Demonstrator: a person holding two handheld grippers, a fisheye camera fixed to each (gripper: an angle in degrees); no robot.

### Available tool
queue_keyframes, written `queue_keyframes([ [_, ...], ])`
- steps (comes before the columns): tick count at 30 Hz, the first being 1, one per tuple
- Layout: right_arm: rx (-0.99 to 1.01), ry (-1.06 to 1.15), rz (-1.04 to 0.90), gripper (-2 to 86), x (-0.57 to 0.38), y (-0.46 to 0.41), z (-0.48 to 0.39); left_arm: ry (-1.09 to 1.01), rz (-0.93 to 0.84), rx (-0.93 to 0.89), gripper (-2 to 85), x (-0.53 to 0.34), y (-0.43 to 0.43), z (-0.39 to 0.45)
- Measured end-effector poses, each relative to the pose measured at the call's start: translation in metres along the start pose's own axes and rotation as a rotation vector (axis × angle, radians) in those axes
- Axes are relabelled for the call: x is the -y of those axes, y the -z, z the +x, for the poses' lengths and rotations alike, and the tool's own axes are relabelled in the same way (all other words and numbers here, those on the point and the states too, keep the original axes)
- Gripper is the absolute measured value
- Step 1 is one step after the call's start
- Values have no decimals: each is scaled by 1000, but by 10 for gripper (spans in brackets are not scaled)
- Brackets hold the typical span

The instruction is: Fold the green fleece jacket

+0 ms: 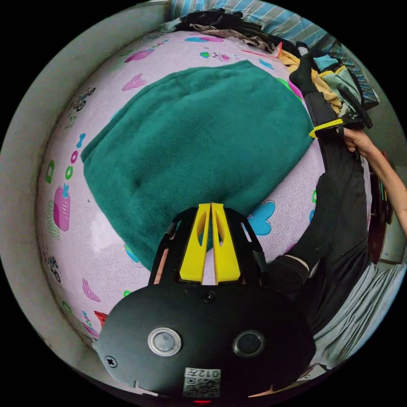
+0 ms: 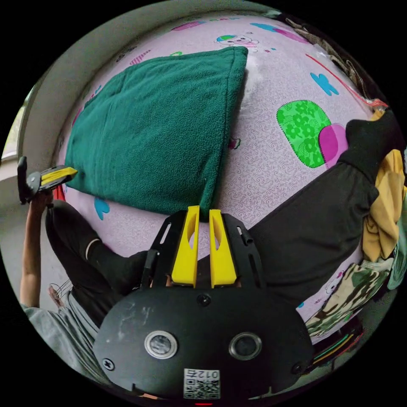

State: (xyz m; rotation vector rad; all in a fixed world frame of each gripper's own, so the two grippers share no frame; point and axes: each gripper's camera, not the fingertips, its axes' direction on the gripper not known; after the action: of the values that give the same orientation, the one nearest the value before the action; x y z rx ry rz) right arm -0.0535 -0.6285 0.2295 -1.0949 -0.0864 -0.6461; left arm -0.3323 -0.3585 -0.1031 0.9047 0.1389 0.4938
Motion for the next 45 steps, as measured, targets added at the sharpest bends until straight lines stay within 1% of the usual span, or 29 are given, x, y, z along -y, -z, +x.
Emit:
queue_keyframes([
  [4, 60, -32, 7, 32, 6, 0, 9, 108, -37, 25, 4, -33, 12, -47],
  [6, 77, -42, 3, 33, 9, 0, 12, 121, -56, 5, 5, -39, 6, -55],
  [8, 79, -46, 2, 35, 12, 1, 14, 103, -83, -14, 5, -40, -4, -55],
  [10, 71, -45, 4, 36, 13, 2, 14, 55, -177, 59, 4, -36, -24, -48],
  [13, 63, -46, 5, 38, 16, 3, 17, 5, -250, 141, 2, -31, -44, -39],
  [17, 83, -66, 11, 42, 17, 4, 27, 20, -264, 151, 1, -32, -45, -40],
  [20, 132, -94, 16, 48, 15, 6, 41, 120, -252, 147, 2, -46, -23, -52],
  [21, 151, -103, 17, 50, 15, 7, 45, 163, -217, 190, 4, -54, -6, -54],
  [23, 247, -133, 15, 60, 12, 13, 65, 213, -111, 195, 5, -67, 22, -53],
  [25, 307, -131, 41, 67, 9, 23, 81, 210, 62, 99, 6, -71, 49, -41],
  [28, 432, -162, 91, 93, 15, 40, 113, 151, 189, -33, 6, -50, 49, -24],
  [29, 478, -179, 136, 104, 19, 47, 126, 146, 201, -48, 6, -43, 45, -21],
  [32, 585, -215, 182, 120, 36, 48, 155, 139, 245, -94, 7, -6, 24, -14],
  [36, 670, -229, 175, 129, 56, 35, 180, 196, 267, -188, 7, 44, -2, -22],
  [41, 695, -225, 189, 138, 77, 27, 207, 218, 271, -167, 7, 103, -19, -38],
  [45, 738, -215, 204, 134, 86, 26, 223, 244, 236, -116, 6, 150, -38, -55],
])
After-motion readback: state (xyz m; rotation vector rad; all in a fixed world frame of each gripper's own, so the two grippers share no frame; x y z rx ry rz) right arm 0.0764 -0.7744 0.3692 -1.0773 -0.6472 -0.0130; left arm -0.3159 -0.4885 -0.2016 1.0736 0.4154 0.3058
